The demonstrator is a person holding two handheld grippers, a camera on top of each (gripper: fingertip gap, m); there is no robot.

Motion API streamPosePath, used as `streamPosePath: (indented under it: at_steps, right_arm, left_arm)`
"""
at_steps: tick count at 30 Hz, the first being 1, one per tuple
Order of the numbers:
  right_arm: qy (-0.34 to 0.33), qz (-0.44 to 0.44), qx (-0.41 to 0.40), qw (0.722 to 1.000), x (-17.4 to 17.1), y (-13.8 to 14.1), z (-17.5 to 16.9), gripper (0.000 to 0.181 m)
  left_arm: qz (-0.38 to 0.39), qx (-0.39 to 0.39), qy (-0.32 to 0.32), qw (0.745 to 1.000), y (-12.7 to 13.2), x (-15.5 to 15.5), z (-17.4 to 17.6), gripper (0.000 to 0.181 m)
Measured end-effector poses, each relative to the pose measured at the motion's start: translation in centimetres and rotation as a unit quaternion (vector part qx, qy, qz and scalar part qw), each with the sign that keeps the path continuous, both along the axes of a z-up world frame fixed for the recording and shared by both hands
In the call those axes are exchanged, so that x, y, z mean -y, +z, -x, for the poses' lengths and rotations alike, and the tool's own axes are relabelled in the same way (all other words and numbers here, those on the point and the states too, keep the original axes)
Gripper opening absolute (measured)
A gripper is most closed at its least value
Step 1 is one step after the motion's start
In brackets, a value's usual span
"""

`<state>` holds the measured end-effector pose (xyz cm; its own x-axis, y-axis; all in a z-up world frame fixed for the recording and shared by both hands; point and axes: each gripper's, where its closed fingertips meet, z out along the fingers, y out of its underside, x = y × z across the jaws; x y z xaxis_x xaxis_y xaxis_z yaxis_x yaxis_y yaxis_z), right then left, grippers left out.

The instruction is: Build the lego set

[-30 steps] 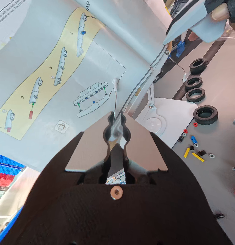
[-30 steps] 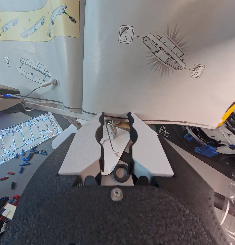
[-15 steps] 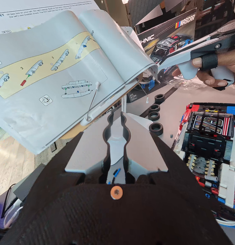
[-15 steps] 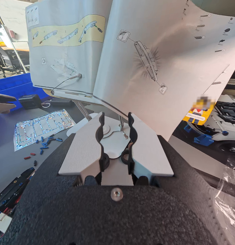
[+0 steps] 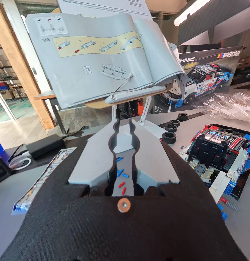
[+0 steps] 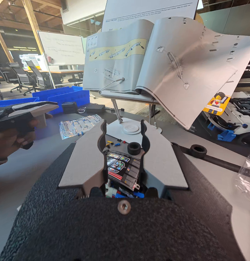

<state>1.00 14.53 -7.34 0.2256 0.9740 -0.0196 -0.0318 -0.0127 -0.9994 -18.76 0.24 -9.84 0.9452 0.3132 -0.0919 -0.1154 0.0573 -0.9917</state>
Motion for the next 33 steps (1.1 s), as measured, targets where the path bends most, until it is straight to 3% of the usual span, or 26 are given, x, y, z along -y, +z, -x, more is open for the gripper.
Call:
streamPosePath:
  at_steps: [1,5,15,18,20,25,28,33]
  right_arm:
    - [0.001,-0.001,0.003,1.000,0.4,-0.7,-0.7,0.044]
    - [-0.017,-0.046,-0.010,0.999,0.0,-2.5,-2.3,0.039]
    - [0.000,0.012,-0.035,0.999,-2.4,-4.9,-2.3,0.017]
    - [-0.026,-0.026,-0.014,0.999,-2.7,-4.4,-1.6,0.011]
    - [-0.075,-0.065,0.017,0.995,-4.5,-2.6,0.1,0.000]
    - [-0.113,-0.070,0.050,0.990,-10.4,2.8,8.6,0.000]
    - [-0.150,-0.085,0.126,0.977,-14.3,1.5,13.2,0.000]
    - [-0.178,-0.092,0.143,0.969,-17.2,0.6,15.6,0.000]
  left_arm:
    - [-0.003,0.012,0.014,1.000,-0.6,0.9,0.3,0.013]
    - [-0.015,0.051,0.035,0.998,-1.8,3.0,1.6,0.016]
    - [-0.005,0.069,0.012,0.998,-2.5,1.4,2.9,0.013]
    - [-0.005,0.067,0.022,0.997,-2.7,1.6,3.3,0.012]
    - [-0.002,0.067,0.025,0.997,-2.9,1.5,3.4,0.010]
    - [0.013,0.048,0.021,0.999,-3.4,1.0,2.6,0.008]
    - [0.017,0.036,0.028,0.999,-3.4,1.8,2.6,0.006]
    - [0.007,0.040,0.040,0.998,-3.0,2.7,3.3,0.006]
